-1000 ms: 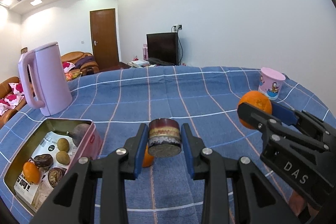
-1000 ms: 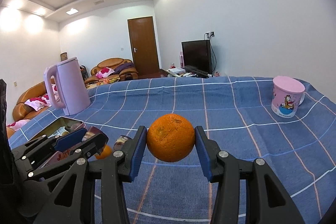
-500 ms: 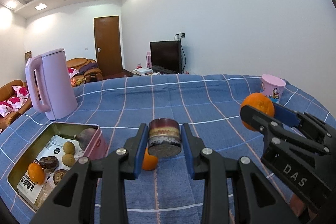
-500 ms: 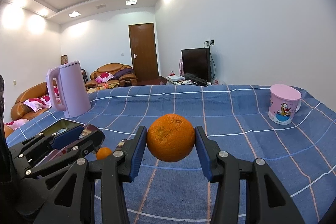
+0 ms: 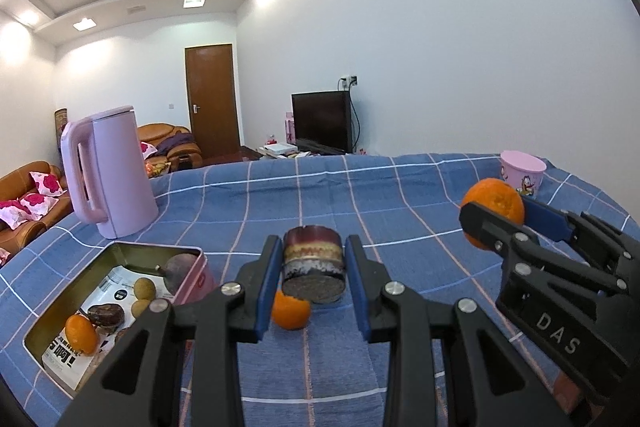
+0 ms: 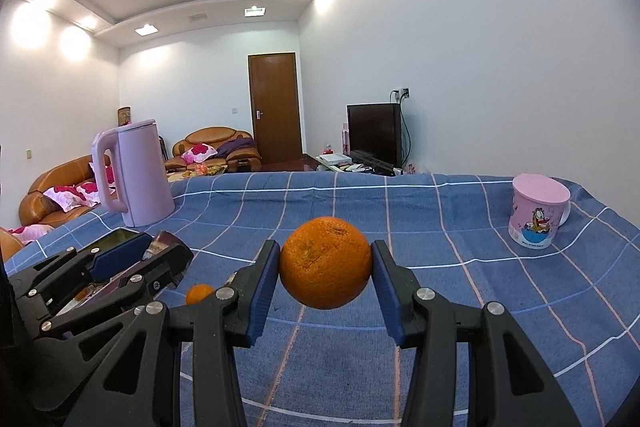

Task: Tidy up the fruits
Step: 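Lift the jar with the left tool while the right tool holds the large orange up, then carry the layered jar over the tin with the left tool while the right tool carries the large orange there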

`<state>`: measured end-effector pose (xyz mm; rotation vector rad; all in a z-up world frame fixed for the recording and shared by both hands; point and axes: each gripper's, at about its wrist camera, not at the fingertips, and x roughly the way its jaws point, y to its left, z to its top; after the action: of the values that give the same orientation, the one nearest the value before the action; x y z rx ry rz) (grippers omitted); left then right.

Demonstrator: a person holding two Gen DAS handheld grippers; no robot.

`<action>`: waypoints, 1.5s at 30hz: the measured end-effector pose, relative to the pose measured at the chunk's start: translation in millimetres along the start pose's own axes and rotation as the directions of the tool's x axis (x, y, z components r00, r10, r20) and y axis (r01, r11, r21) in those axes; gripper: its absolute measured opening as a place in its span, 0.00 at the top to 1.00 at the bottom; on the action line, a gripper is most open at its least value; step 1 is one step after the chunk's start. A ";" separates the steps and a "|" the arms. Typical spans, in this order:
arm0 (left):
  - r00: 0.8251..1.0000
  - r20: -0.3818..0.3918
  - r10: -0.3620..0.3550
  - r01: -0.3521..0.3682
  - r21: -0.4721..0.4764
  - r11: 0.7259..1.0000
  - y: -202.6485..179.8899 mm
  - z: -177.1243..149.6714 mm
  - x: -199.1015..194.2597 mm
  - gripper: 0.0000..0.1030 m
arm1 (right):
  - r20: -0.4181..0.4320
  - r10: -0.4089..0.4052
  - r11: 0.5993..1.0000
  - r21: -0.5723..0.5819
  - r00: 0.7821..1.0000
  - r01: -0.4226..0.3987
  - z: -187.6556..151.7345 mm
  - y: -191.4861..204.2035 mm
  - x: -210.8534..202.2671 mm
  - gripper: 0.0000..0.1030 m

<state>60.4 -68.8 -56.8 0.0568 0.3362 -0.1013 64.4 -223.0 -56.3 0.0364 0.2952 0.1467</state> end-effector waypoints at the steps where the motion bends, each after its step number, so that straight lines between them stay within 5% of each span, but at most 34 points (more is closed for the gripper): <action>1: 1.000 0.002 0.002 -0.002 -0.001 1.000 0.7 0.0 -0.3 0.67 | 0.002 -0.001 1.000 0.000 1.000 0.001 0.0 0.0 -0.6 0.53; 21: 1.000 -0.013 0.011 -0.011 -0.016 1.000 19.7 -3.0 -4.7 0.67 | -0.009 0.022 1.000 -0.018 1.000 -0.022 0.1 14.2 0.4 0.53; 45: 0.992 -0.049 0.118 -0.123 -0.098 0.988 98.3 -8.4 -18.8 0.67 | -0.062 0.176 0.977 -0.108 0.982 -0.182 0.3 96.9 23.1 0.53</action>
<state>50.7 31.2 -54.7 -0.0212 0.3801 0.0368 72.9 -123.8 -57.1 -0.0539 0.3352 0.3439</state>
